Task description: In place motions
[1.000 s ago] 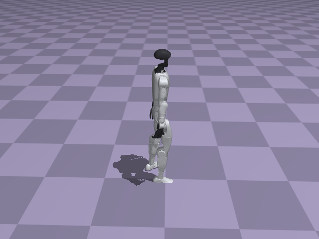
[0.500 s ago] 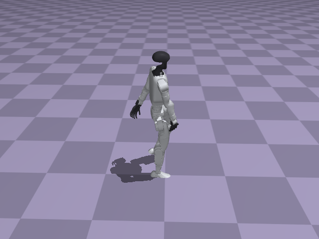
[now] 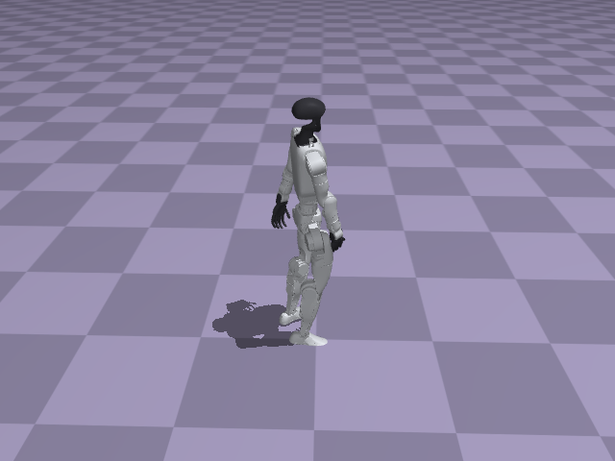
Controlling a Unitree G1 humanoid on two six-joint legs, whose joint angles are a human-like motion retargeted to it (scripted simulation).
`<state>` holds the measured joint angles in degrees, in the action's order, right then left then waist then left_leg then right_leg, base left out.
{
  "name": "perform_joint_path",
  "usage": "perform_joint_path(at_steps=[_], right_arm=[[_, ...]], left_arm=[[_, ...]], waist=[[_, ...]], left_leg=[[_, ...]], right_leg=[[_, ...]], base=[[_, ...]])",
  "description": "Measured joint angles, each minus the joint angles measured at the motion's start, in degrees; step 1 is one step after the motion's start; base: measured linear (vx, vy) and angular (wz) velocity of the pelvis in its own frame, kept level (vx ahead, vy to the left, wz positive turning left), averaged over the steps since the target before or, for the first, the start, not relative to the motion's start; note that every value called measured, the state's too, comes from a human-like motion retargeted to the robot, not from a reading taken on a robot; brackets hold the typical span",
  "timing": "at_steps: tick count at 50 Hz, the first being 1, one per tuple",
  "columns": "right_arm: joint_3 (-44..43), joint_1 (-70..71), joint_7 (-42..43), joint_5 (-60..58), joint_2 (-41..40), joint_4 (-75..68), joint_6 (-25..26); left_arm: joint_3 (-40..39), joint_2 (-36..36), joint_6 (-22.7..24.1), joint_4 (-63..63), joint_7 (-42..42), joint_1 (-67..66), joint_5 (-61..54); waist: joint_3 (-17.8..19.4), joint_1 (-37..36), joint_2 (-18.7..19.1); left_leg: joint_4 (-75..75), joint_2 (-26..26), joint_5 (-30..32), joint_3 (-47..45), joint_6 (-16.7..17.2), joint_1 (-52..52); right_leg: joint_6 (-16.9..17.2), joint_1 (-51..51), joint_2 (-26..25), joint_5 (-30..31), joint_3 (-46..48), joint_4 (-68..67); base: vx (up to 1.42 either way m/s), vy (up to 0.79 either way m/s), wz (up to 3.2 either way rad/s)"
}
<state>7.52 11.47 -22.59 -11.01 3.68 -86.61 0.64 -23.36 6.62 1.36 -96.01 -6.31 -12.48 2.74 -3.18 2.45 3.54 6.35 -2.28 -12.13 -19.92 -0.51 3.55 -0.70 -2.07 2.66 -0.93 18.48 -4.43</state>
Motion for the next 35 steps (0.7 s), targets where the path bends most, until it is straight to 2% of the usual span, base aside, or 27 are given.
perform_joint_path(at_steps=[2, 7, 13, 17, 19, 21, 23, 28, 31, 35], right_arm=[[0.1, -1.0, 0.1, -0.6, 0.3, 0.3, -0.1], [-1.0, -3.6, 0.5, -1.2, 1.6, 1.9, -0.9], [-4.9, -7.3, 1.3, -2.1, 2.9, -0.1, -0.9], [-6.9, -9.9, 2.3, -2.4, 3.7, -1.7, -1.4], [-8.1, -11.8, 2.6, -3.4, 4.2, -1.5, -1.3], [-8.9, -14.2, 2.3, -4.0, 4.8, -0.7, -1.5], [-9.8, -16.7, 2.2, -5.2, 5.6, -0.1, -2.2], [-11.1, -20.8, 2.7, -8.4, 8.3, -2.4, -2.6], [-12.6, -23.6, 3.3, -9.4, 9.5, -6.1, -1.3], [-14.9, -26.2, 5.3, -8.8, 11.2, -10.4, -0.3]], left_arm=[[-0.6, -0.2, 0.4, 1.2, -0.6, 0.7, 0.4], [1.4, 1.7, 1.2, 2.4, 0.1, 2.3, 0.7], [11.0, 5.2, 1.3, -1.2, 5.0, 6.3, 8.2], [14.5, 4.2, 0.1, -1.4, 5.6, 9.2, 7.2], [17.7, 3.3, -0.9, -1.4, 6.7, 12.0, 4.7], [21.8, 2.3, -1.3, -1.0, 8.0, 15.8, 3.6], [23.7, 0.6, -1.2, 1.9, 7.4, 18.9, 2.1], [21.2, -3.3, 0.7, 10.6, 6.4, 28.9, -4.3], [21.2, -4.5, 2.1, 15.4, 6.0, 35.6, -6.7], [23.2, -3.9, 3.1, 19.8, 3.7, 41.6, -7.3]], waist=[[-1.1, 2.2, 0.6], [0.0, 2.4, -1.1], [0.5, 0.9, -2.4], [2.1, 1.3, -1.4], [3.6, 1.7, -0.8], [5.3, 1.5, -0.5], [7.0, 2.6, 0.5], [9.4, 9.1, 0.9], [10.4, 12.8, 0.9], [10.1, 14.8, 1.3]], left_leg=[[-1.7, -1.0, 0.8, -2.1, 1.6, -0.5], [-1.3, 0.8, 0.7, 0.1, -0.1, -1.2], [-1.6, 2.0, 0.5, 1.0, -1.5, -0.1], [-2.5, 0.8, 1.1, 1.1, -1.7, 1.1], [-2.6, -0.1, 1.6, 0.9, -1.8, 1.8], [-2.6, -0.9, 2.0, -0.5, -2.0, 2.5], [-2.1, -2.2, 2.3, -0.4, -2.3, 2.6], [-1.4, -2.4, 2.9, -0.7, -3.6, 1.5], [-1.2, -3.4, 3.2, -1.5, -4.3, 1.3], [-0.7, -4.0, 3.1, -2.0, -4.8, 0.3]], right_leg=[[0.5, 1.0, 0.0, 0.3, 1.1, 0.1], [1.4, 0.8, 1.6, 0.8, 1.9, 0.0], [2.6, 1.0, 2.9, -0.6, 0.6, -3.3], [1.6, 4.1, 2.9, -0.8, -0.5, -12.6], [0.8, 6.9, 3.5, 3.5, -0.8, -20.2], [-0.2, 11.0, 4.4, 10.5, -2.5, -28.8], [-3.2, 15.9, 5.3, 15.2, -3.1, -38.2], [-7.5, 29.2, 14.0, 7.5, 0.1, -62.6], [-7.0, 36.4, 14.6, 5.6, -2.1, -71.5], [-6.4, 40.2, 15.2, 6.1, -2.1, -73.6]], base=[[0.04, 0.15, 0.49], [0.04, 0.13, 0.15], [0.09, 0.19, -0.16], [0.05, 0.16, -0.14], [-0.01, 0.18, 0.02], [-0.09, 0.11, -0.18], [-0.12, 0.15, 0.13], [-0.14, 0.15, 0.45], [-0.07, 0.02, 0.54], [0.00, 0.00, 0.12]])
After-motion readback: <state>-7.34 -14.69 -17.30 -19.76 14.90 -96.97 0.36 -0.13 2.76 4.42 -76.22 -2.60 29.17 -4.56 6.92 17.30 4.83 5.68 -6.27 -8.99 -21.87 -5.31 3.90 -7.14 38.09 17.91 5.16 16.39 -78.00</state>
